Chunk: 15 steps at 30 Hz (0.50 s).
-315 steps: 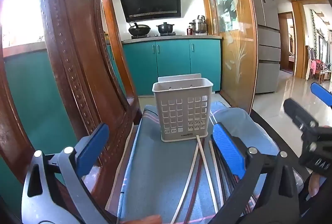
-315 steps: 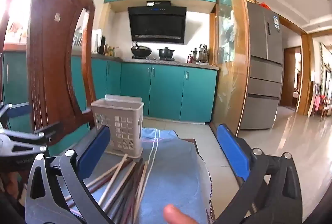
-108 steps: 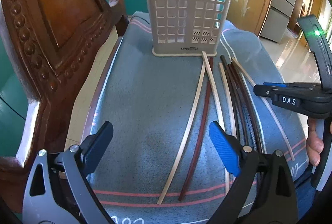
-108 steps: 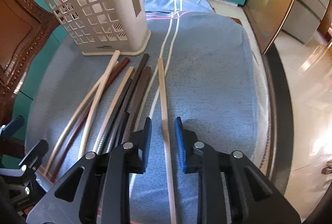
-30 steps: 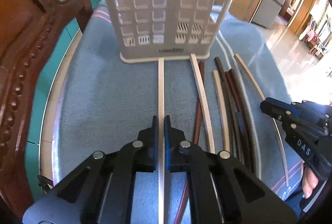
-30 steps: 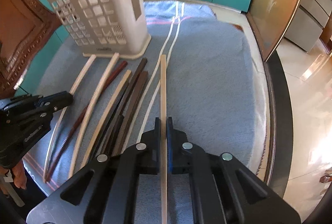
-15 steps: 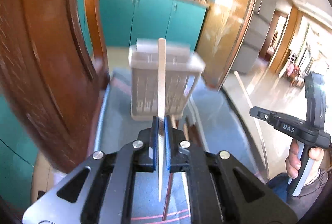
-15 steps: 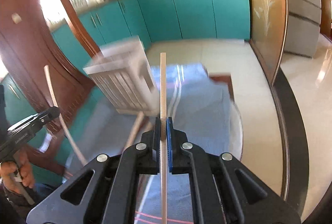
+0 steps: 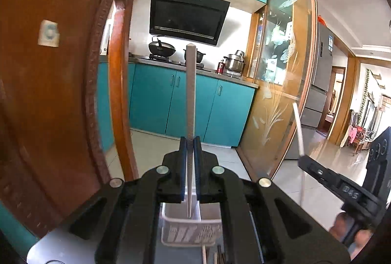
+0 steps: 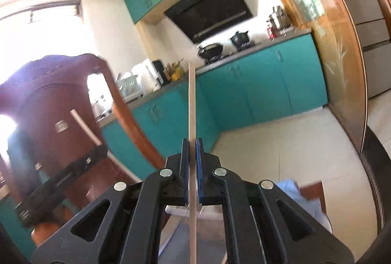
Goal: Organize utensils
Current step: 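Lift the cream chopsticks with both grippers and carry them over the white holder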
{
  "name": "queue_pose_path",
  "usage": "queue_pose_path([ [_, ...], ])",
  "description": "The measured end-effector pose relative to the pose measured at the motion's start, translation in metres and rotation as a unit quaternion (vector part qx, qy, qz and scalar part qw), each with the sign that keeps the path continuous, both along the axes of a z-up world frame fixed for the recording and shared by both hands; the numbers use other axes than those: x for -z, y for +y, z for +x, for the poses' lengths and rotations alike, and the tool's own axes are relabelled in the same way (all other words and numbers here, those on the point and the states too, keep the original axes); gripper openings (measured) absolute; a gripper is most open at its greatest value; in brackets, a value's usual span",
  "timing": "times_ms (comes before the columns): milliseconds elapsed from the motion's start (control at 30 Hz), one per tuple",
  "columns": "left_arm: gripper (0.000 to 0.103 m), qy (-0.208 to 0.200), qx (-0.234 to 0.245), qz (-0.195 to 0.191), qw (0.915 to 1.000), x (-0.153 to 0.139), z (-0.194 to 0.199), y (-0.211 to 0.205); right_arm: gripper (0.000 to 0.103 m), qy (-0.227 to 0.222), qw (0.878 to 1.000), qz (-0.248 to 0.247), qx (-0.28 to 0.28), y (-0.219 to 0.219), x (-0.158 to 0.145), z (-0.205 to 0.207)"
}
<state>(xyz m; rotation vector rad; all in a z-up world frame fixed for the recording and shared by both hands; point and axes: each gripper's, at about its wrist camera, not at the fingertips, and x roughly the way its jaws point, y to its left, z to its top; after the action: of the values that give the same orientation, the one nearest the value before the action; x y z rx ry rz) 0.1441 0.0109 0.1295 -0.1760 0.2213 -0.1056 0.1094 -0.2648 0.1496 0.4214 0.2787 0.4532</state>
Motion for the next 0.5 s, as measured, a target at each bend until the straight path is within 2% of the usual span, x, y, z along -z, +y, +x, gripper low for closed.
queue_pose_path([
  [233,0.006,0.032,-0.008,-0.043,0.9985,0.017,0.043,0.011,0.006,-0.030,0.996,-0.027,0.076,0.037,0.030,0.076],
  [333,0.006,0.041,-0.015,-0.039,0.9983,0.025,0.059,0.012,0.006,-0.019,0.996,-0.035,0.085,0.047,0.046,0.102],
  [433,0.006,0.050,-0.016,-0.032,0.9981,0.030,0.069,0.011,0.006,-0.034,0.992,-0.063,0.106,0.051,0.054,0.111],
  [500,0.006,0.058,-0.016,-0.030,0.9977,0.034,0.074,0.010,0.006,-0.036,0.991,-0.059,0.112,0.047,0.057,0.112],
])
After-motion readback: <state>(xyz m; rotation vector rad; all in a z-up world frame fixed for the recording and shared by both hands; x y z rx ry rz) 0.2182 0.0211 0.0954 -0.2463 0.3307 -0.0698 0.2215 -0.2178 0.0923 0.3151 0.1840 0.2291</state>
